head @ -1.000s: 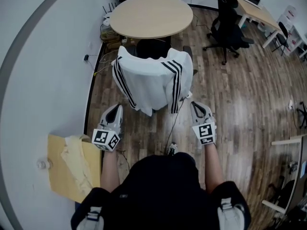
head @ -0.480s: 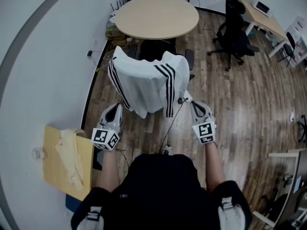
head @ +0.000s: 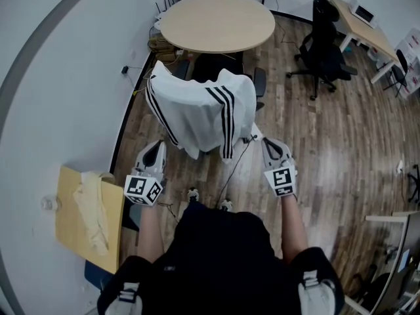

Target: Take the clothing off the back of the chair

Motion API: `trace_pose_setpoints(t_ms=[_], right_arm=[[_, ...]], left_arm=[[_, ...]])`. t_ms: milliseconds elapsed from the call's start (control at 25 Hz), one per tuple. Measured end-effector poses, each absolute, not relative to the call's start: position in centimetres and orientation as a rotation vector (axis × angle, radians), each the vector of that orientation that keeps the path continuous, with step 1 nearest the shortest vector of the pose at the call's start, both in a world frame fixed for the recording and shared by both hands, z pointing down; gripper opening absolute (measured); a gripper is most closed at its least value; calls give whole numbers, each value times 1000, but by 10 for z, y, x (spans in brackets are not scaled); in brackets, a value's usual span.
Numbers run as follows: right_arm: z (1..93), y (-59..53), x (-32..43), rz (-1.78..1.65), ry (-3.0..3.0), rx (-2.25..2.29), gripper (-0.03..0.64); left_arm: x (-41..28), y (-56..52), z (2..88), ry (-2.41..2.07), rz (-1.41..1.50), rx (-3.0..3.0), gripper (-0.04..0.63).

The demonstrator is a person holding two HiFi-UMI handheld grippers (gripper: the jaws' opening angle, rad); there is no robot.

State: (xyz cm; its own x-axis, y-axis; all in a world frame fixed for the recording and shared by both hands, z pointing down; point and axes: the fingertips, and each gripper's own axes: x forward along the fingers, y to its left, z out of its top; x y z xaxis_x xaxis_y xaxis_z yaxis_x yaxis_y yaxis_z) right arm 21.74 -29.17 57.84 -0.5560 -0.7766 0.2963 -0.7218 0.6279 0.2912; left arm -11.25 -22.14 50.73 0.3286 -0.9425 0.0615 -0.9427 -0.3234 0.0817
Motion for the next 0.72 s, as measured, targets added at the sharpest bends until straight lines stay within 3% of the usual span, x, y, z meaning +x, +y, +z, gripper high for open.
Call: trace_pose_setpoints(t_ms=[720], right_arm=[[571, -314, 196, -172, -2425, 1240, -5]], left_arm=[[-166, -251, 504, -1819, -18, 2450, 0]])
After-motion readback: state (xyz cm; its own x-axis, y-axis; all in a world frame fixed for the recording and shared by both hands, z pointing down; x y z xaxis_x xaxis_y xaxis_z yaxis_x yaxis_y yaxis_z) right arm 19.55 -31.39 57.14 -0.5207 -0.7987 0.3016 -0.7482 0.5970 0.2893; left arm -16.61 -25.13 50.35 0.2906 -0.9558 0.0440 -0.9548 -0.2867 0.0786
